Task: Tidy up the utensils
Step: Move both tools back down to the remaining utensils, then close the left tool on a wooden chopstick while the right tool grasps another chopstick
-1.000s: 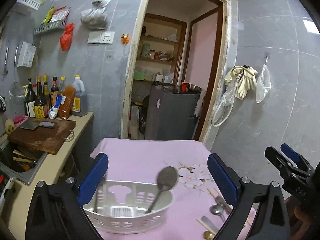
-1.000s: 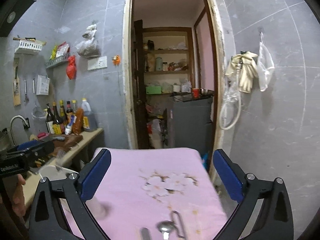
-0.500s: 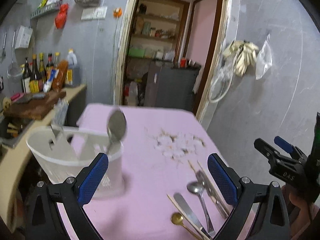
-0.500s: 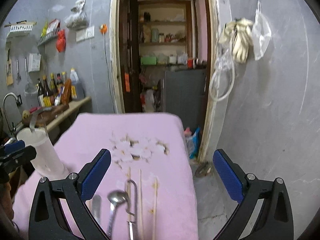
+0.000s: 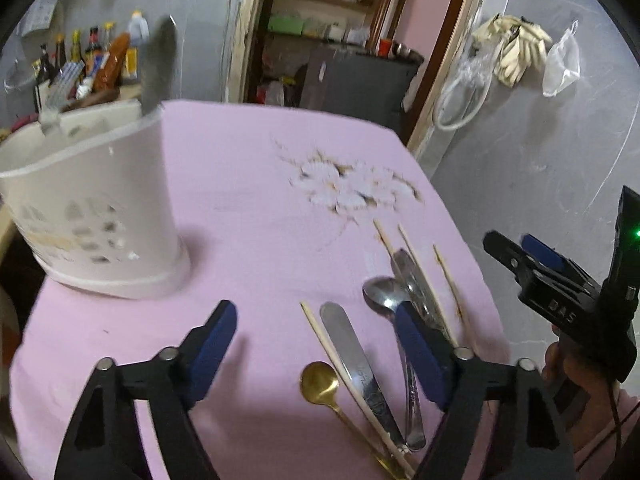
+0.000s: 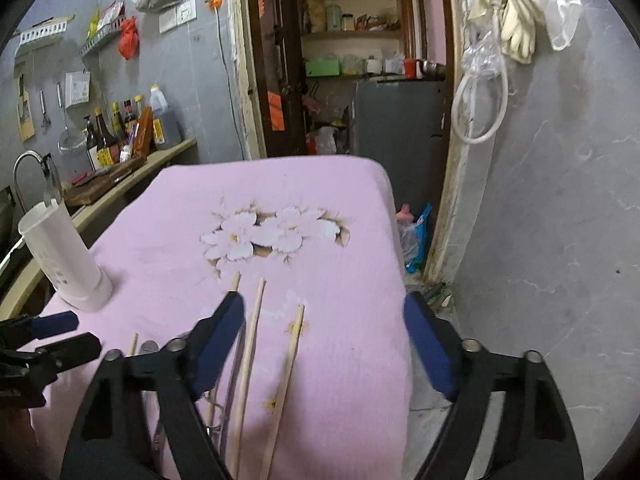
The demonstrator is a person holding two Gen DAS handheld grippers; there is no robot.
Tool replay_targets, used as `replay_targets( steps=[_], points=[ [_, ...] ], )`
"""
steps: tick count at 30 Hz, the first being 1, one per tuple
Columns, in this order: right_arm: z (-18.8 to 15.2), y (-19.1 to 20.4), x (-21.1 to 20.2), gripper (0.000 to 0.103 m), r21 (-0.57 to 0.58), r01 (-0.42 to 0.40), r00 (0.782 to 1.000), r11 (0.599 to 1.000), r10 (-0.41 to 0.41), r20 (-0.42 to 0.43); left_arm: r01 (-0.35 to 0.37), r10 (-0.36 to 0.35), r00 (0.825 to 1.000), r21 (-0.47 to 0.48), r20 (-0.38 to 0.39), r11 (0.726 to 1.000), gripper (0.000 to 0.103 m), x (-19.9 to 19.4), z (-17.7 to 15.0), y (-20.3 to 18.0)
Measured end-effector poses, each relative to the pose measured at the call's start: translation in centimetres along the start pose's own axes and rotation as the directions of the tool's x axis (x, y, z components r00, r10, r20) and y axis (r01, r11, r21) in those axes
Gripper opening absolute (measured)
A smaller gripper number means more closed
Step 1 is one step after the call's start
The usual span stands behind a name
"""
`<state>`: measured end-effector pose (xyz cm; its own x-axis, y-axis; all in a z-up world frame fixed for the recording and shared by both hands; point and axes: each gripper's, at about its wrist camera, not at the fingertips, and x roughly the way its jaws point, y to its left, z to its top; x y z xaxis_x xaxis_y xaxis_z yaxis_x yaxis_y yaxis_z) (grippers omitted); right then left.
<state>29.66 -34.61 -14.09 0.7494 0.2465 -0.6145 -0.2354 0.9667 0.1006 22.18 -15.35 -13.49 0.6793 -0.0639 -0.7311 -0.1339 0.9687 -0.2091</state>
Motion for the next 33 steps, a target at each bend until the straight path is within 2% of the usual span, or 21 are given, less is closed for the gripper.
replay_targets(
  steps=[1,6,12,18,22,27,30,31,33],
  points=[
    [-0.1,0.1,0.5,0.067,0.001,-0.010,1.000,1.000,0.010,-0.010,-0.001,0.001,1.000,-0.006,-0.010,1.000,0.072,0.5,-0.1,-0.1],
    [-0.8,0.4,2.4,0.039,-0.003,-0.055,0.996,0.998,0.054,-0.077,0.003,-0.006,0.997,-0.044,-0.074,0.999,0.054,2.2,-1.0,-0.2],
    [-1.2,1.1,3.3,0.028,-0.013,-0.072,0.990,0.997,0.070,-0.125,-0.008,0.000,0.991,-0.055,-0.131,0.998,0.037,3.3,-1.2,-0.2],
    [-1.6,1.6,4.8,0.025,-0.021,-0.059,0.978,0.998,0.054,-0.200,-0.024,0.015,0.983,-0.050,-0.183,0.998,0.027,4.0,-0.4,-0.2],
    [-1.7,1.8,4.8,0.024,-0.031,-0.042,0.977,0.999,0.034,-0.212,-0.032,0.023,0.976,-0.042,-0.218,0.999,0.025,4.3,0.1,-0.2],
    [-1.6,2.6,4.9,0.023,-0.063,-0.008,0.976,0.998,-0.006,-0.219,-0.048,0.039,0.972,-0.033,-0.232,0.998,0.017,4.2,0.3,-0.4],
    [-1.6,2.7,4.7,0.019,-0.062,-0.009,0.976,0.998,-0.004,-0.219,-0.026,0.017,0.970,-0.037,-0.244,0.999,0.009,4.3,0.4,-0.6],
    [-1.6,2.8,4.7,0.018,-0.061,-0.011,0.976,0.998,-0.002,-0.219,-0.008,-0.005,0.964,-0.049,-0.265,0.999,0.009,4.6,0.3,-0.7],
    [-1.7,2.8,4.6,0.018,-0.058,-0.019,0.975,0.998,0.005,-0.222,-0.018,0.009,0.966,-0.032,-0.257,0.999,0.009,4.7,0.2,-1.1]
  ],
)
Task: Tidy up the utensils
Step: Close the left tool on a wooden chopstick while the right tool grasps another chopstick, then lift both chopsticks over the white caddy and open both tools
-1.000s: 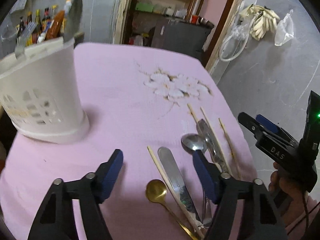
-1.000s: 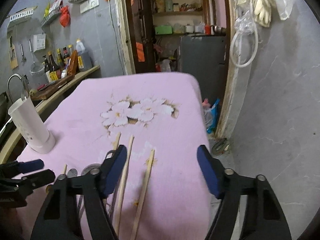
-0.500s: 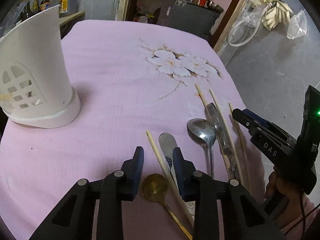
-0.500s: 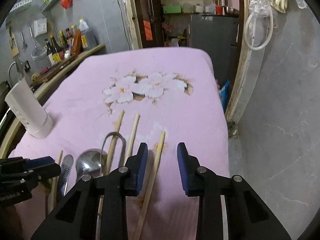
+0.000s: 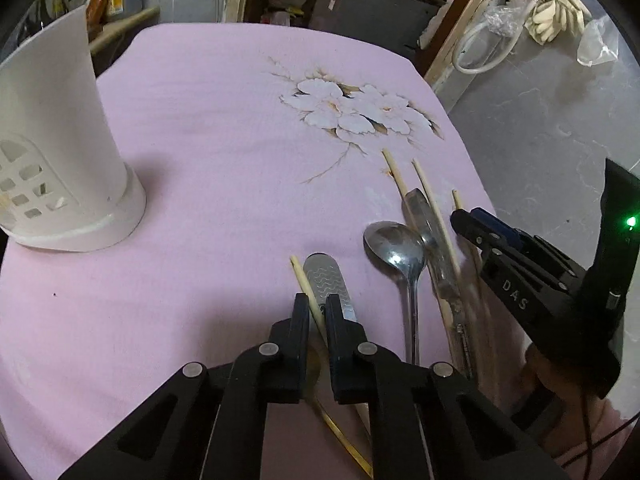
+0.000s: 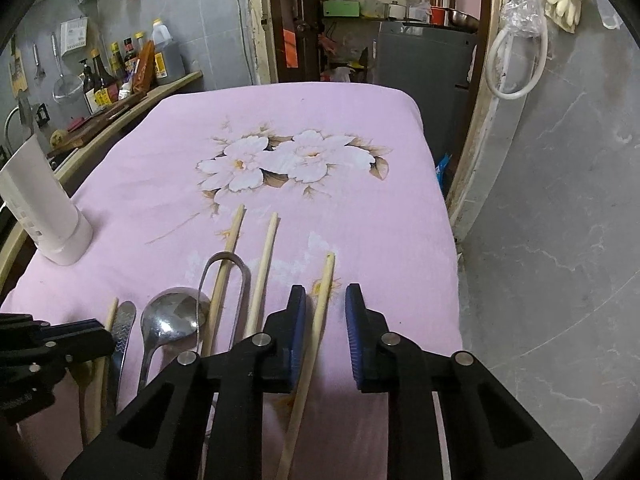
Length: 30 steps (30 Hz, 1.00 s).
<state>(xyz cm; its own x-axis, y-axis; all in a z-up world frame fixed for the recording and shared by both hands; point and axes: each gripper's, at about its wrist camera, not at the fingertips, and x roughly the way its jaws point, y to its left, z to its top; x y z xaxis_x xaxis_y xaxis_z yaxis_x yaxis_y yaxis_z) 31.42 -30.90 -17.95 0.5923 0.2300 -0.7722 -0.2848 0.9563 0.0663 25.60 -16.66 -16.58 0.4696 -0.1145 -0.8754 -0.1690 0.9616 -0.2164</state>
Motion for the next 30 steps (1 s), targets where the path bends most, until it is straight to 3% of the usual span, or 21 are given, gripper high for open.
replay_targets(
  steps=[10,13,16,21,24,30],
  points=[
    [-0.2,0.3,0.2,0.017,0.016,0.002,0.999,1.000,-0.001,-0.050,0.015,-0.016,0.999,-0.024,-0.030,1.000,0.009,0.4,0.3,0.3],
    [0.1,0.3,0.3,0.005,0.037,-0.013,0.997,0.999,0.016,-0.070,0.018,-0.020,0.999,-0.035,-0.040,0.999,0.008,0.5,0.6,0.4],
    [0.2,-0.4,0.1,0.004,0.102,-0.050,0.996,0.994,0.057,-0.069,0.049,-0.052,0.998,-0.087,-0.036,0.995,0.007,0.5,0.7,0.9],
    [0.3,-2.0,-2.9,0.004,0.216,-0.149,0.988,0.965,0.140,0.059,0.119,-0.115,0.992,-0.069,0.057,0.991,0.006,-2.0,0.6,1.2],
    [0.4,-2.3,-5.6,0.004,0.251,-0.211,0.972,0.945,0.175,0.160,0.158,-0.153,0.982,-0.039,0.107,0.987,0.006,-3.8,0.8,1.3],
    [1.2,-1.3,-9.1,0.004,0.269,-0.260,0.944,0.927,0.186,0.271,0.191,-0.187,0.964,-0.002,0.190,0.982,0.005,-7.2,1.3,1.8]
  ],
)
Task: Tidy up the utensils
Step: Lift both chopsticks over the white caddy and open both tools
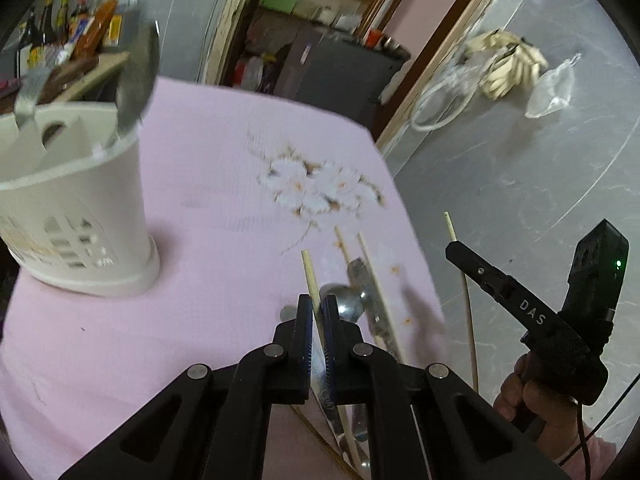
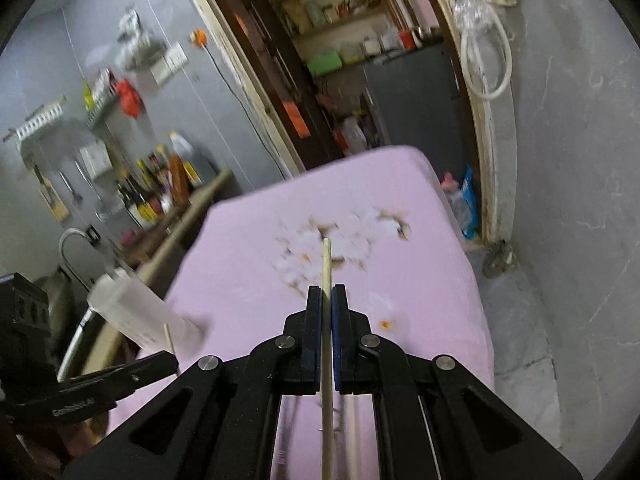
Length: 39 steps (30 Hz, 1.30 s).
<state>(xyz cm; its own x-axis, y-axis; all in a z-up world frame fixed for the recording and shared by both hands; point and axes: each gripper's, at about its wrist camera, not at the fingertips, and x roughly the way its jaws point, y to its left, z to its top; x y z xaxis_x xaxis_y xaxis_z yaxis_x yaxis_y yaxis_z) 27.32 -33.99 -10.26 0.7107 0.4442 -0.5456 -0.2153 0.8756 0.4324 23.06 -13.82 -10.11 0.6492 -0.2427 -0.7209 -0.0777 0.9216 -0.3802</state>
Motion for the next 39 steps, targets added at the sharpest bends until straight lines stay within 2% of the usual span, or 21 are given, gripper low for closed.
replay_targets(
  steps=[6,11,18,28,34,39],
  points=[
    [1.4,2.5,-1.8,0.004,0.031,-0.060,0.991,0.998,0.056,0.119,0.022,-0.026,0.996,0.051,0.091,0.998,0.004,-3.2,1.8,-0.5],
    [2.8,4.9,-2.4,0.004,0.026,-0.101,0.969,0.995,0.092,0.228,0.037,-0.054,0.984,0.099,0.167,0.994,0.004,-5.9,3.9,-0.4],
    [4.9,10.5,-1.8,0.004,-0.034,-0.147,0.925,0.989,0.150,0.349,0.027,-0.060,0.962,0.129,0.267,0.991,0.004,-9.9,7.1,1.1],
    [6.3,18.8,1.8,0.004,-0.076,-0.237,0.859,0.968,0.246,0.448,-0.035,-0.016,0.913,0.118,0.408,0.992,0.004,-16.0,11.4,6.2],
    [5.3,21.9,5.2,0.004,-0.013,-0.266,0.847,0.964,0.240,0.474,-0.083,0.038,0.885,0.075,0.464,0.994,0.004,-19.1,13.0,10.4],
    [3.8,23.1,7.6,0.004,0.054,-0.223,0.850,0.973,0.167,0.499,-0.132,0.094,0.875,0.047,0.475,0.990,0.004,-19.9,13.3,13.7]
  ],
)
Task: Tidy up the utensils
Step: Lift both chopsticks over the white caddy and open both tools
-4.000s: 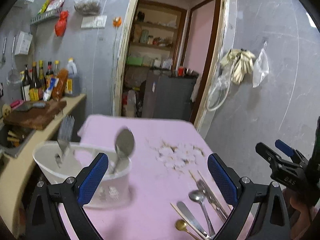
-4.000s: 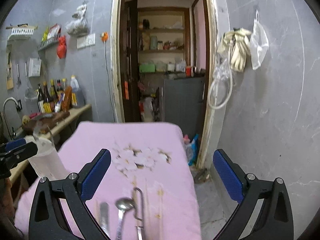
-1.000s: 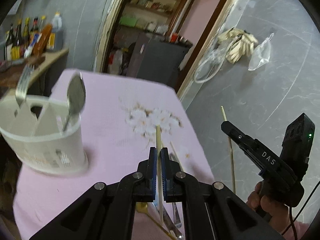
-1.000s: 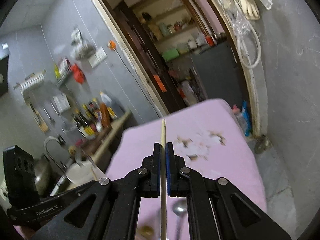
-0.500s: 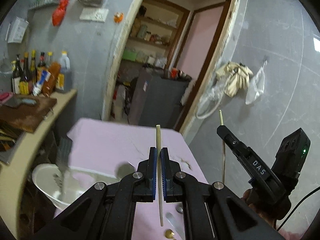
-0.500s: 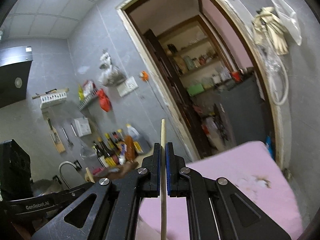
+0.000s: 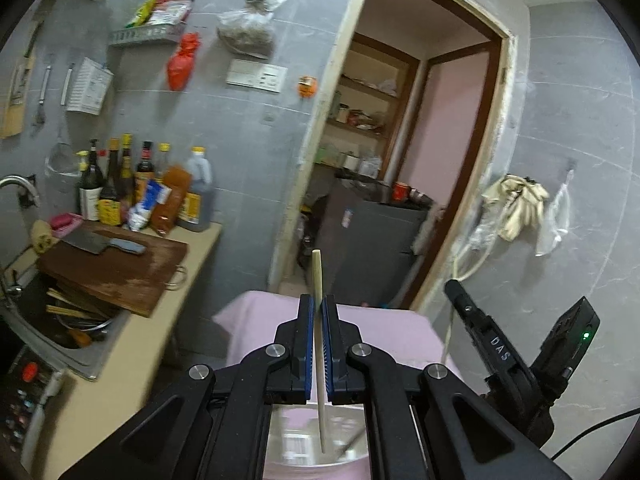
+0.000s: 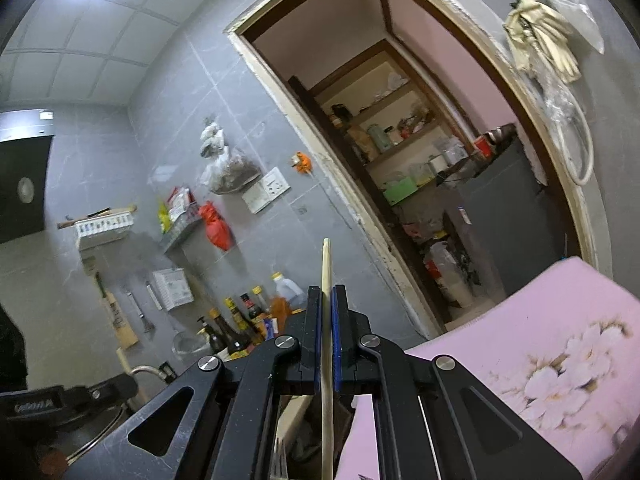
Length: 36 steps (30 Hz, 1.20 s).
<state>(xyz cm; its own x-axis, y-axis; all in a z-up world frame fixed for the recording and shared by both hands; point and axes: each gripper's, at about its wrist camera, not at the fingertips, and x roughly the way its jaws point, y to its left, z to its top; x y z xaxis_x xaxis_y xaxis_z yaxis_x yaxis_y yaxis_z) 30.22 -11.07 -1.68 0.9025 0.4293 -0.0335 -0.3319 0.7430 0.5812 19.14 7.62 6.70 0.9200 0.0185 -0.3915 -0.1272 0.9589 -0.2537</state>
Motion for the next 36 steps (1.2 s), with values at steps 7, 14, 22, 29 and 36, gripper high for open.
replay_targets(
  steps=[7,14,22,29,36],
  points=[
    [-2.6,-0.4,0.4,0.004,0.051,0.164,0.985,0.985,-0.166,0.037,-0.043,0.043,0.999,-0.001,-0.008,0.999,0.004,1.3,-0.6,3.5],
    [-3.4,0.1,-0.5,0.005,0.007,0.305,0.946,0.952,-0.304,0.110,-0.025,0.025,0.999,-0.020,-0.043,0.999,0.004,2.9,-1.6,5.2],
    [-3.6,0.7,-0.4,0.005,0.001,0.327,0.939,0.945,-0.325,0.110,0.002,-0.004,0.997,-0.019,-0.076,1.000,0.004,4.1,-2.6,5.7],
    [-4.4,0.5,0.0,0.005,0.023,0.355,0.929,0.935,-0.356,0.106,0.008,-0.010,0.996,-0.024,-0.085,1.000,0.004,4.3,-2.8,5.9],
    [-4.8,1.0,-0.2,0.005,-0.009,0.398,0.910,0.917,-0.394,0.129,0.009,-0.012,0.995,-0.033,-0.099,0.999,0.004,4.5,-3.1,6.1]
  ],
)
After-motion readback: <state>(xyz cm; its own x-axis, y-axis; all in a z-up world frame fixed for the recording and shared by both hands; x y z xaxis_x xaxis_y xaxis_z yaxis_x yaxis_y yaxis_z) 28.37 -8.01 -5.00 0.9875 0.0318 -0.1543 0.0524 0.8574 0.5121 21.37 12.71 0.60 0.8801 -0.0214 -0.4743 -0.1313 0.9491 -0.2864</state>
